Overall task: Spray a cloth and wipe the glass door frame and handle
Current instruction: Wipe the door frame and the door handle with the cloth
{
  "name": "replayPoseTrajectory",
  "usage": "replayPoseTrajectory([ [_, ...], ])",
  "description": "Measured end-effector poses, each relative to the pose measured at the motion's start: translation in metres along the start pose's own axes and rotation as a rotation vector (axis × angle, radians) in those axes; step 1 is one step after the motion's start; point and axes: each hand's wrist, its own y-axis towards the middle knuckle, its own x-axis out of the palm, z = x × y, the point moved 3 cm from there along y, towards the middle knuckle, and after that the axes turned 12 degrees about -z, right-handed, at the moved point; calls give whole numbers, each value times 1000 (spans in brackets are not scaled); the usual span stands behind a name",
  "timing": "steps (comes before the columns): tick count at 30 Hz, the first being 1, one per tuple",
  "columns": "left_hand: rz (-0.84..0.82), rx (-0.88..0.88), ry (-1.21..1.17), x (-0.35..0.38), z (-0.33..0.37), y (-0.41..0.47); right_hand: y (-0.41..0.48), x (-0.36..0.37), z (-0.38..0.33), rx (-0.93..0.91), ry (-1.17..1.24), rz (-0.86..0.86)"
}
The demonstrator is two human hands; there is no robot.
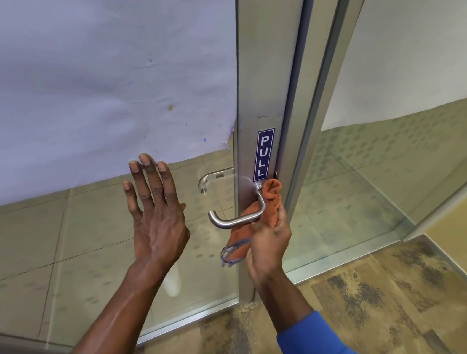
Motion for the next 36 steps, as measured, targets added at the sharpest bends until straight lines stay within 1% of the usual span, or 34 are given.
replayPoseTrajectory([
  [3,-5,5,-14,2,0,0,4,-6,-1,136,247,17],
  [5,-6,2,-23,4,0,0,2,-7,-2,232,356,-13],
  [9,-15,-4,-23,5,-2,0,-6,2,17,413,412,-14],
  [12,-19,9,-23,5,-4,0,-9,8,26,435,439,-84],
  [16,-21,13,-17,2,-2,-1,-6,-8,37,445,377,-143],
  [19,-22,12,-21,-1,-1,-1,-1,-16,39,402,204,-220],
  [21,-25,17,-24,-2,-1,-1,6,-22,37,332,4,-222],
  [24,-34,20,-26,-4,-2,-2,12,-29,33,244,-144,-209],
  [26,-30,17,-21,-5,-2,-2,11,-37,29,226,-108,-113],
  [28,-36,20,-11,-5,-2,-2,8,-49,28,211,-75,66],
  [30,-38,21,-1,-5,-3,-2,5,-58,25,108,-70,182],
  [33,-45,27,0,-5,-4,-2,4,-61,16,-86,-163,204],
  [36,-46,26,-5,-5,-3,-3,8,-53,14,-154,-314,155],
])
